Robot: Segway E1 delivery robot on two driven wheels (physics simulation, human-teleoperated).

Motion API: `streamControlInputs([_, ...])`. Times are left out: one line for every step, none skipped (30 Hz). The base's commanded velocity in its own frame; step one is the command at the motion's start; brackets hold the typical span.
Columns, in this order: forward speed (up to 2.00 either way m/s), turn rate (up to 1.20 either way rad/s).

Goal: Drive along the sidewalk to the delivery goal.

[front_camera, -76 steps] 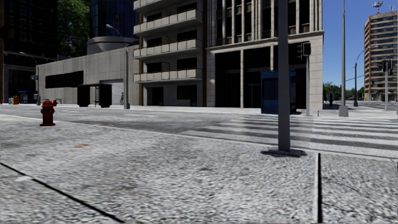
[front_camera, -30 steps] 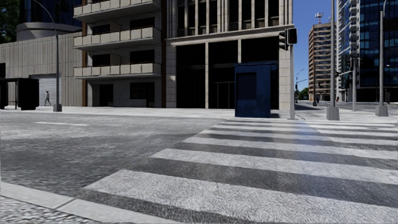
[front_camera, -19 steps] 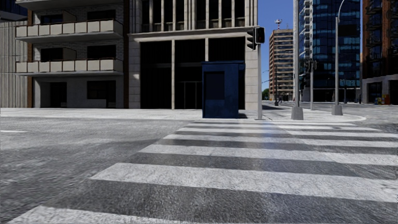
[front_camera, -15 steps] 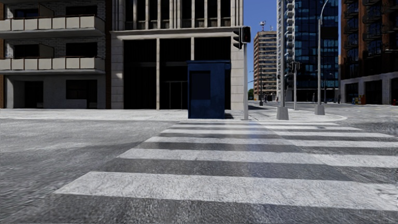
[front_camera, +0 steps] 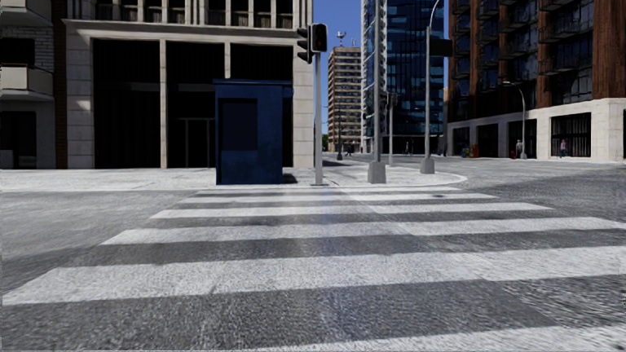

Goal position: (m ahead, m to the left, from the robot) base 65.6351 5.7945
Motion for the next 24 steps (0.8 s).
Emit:
streamControlInputs([1.71, -0.64])
streamControlInputs([1.81, -0.64])
streamControlInputs([2.0, -0.64])
streamControlInputs([2.0, -0.64])
streamControlInputs([2.0, -0.64])
streamControlInputs([2.0, -0.64])
streamControlInputs([2.0, -0.64])
streamControlInputs([2.0, -0.64])
streamControlInputs([2.0, -0.64])
streamControlInputs([2.0, -0.64])
streamControlInputs([2.0, -0.64])
streamControlInputs([2.0, -0.64])
streamControlInputs([2.0, -0.55])
streamControlInputs([2.0, -0.39])
streamControlInputs([2.0, -0.17])
streamControlInputs([2.0, -0.17])
streamControlInputs([2.0, 0.0])
streamControlInputs([2.0, 0.0])
streamControlInputs([2.0, 0.0])
streamControlInputs([2.0, 0.0])
streamControlInputs([2.0, 0.0])
streamControlInputs([2.0, 0.0])
streamControlInputs([2.0, 0.0])
streamControlInputs([2.0, 0.0])
